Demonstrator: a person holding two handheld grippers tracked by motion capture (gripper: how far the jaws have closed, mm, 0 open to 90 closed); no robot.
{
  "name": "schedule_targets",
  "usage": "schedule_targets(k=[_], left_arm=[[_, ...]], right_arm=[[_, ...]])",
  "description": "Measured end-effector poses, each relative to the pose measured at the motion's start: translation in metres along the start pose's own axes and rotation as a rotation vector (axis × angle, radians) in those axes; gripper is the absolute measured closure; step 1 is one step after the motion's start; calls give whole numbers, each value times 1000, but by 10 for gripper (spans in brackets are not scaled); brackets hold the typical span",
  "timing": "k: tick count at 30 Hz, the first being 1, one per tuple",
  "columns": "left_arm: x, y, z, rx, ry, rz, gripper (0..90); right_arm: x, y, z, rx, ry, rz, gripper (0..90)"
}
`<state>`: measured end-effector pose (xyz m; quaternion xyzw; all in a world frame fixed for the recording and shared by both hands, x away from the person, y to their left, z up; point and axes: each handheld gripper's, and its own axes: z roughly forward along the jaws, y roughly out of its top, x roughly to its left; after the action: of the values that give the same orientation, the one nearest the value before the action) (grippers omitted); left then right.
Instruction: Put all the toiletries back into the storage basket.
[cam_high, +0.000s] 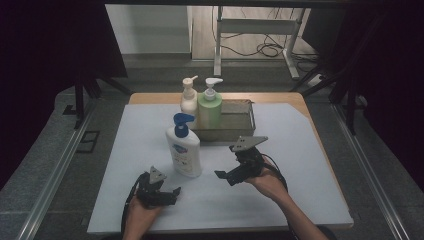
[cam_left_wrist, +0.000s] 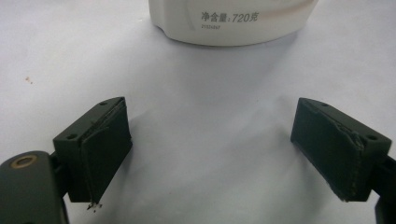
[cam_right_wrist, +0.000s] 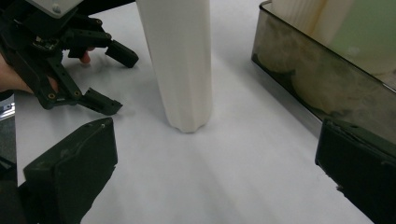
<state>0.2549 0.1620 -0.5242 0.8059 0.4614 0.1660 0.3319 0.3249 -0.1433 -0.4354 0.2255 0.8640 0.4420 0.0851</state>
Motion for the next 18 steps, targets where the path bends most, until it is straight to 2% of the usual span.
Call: schedule_targets(k=[6, 18], left_arm=[[0, 0, 0, 3, 0, 5, 117], [0, 0, 0, 0, 1, 1, 117]], right_arm=[[1, 8, 7, 4, 18, 19, 0], [8, 28, 22, 3, 27, 6, 16]])
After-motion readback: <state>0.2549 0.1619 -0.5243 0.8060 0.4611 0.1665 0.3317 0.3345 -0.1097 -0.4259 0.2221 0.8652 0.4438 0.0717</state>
